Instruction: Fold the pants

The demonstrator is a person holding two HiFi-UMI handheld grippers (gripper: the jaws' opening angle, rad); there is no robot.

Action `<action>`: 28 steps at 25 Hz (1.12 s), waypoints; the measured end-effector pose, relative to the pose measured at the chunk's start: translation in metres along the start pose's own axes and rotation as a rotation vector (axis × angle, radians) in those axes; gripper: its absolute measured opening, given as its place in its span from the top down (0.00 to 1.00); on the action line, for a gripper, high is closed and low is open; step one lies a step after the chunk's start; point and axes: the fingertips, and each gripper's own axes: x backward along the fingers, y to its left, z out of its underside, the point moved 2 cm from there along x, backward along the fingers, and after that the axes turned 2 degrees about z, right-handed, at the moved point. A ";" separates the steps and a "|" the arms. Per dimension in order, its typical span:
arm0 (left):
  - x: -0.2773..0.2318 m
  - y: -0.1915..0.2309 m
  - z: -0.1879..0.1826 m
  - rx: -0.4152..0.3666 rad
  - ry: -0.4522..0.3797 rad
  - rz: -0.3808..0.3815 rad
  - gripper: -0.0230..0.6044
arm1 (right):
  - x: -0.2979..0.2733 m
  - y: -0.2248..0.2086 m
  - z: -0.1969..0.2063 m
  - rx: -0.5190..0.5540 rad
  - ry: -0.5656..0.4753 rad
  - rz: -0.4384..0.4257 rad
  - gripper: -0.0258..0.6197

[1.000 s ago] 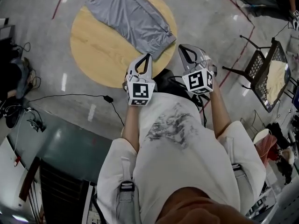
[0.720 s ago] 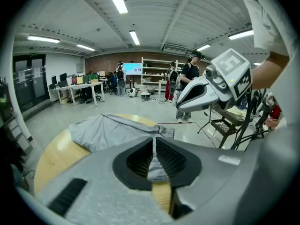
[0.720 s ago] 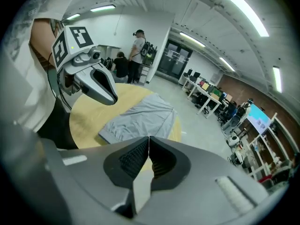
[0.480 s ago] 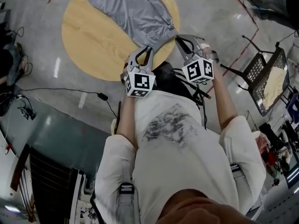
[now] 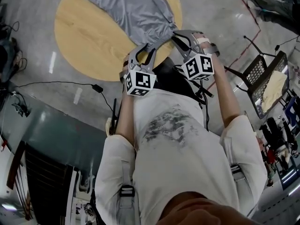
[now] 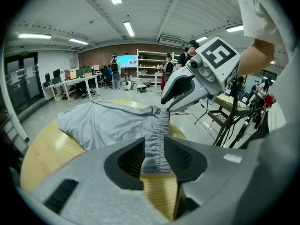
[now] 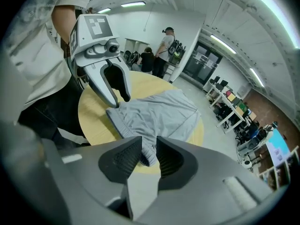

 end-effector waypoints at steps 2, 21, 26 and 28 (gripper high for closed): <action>-0.007 -0.001 0.004 0.005 0.012 0.001 0.73 | -0.006 0.001 0.006 0.018 0.000 -0.028 0.77; -0.029 0.009 0.038 0.069 0.138 -0.003 0.56 | -0.038 0.021 0.027 0.109 0.021 -0.215 0.58; -0.034 0.011 0.044 0.078 0.181 0.006 0.55 | -0.049 0.021 0.033 0.151 0.048 -0.231 0.60; -0.034 0.013 0.045 0.083 0.192 0.014 0.55 | -0.052 0.021 0.032 0.156 0.055 -0.242 0.62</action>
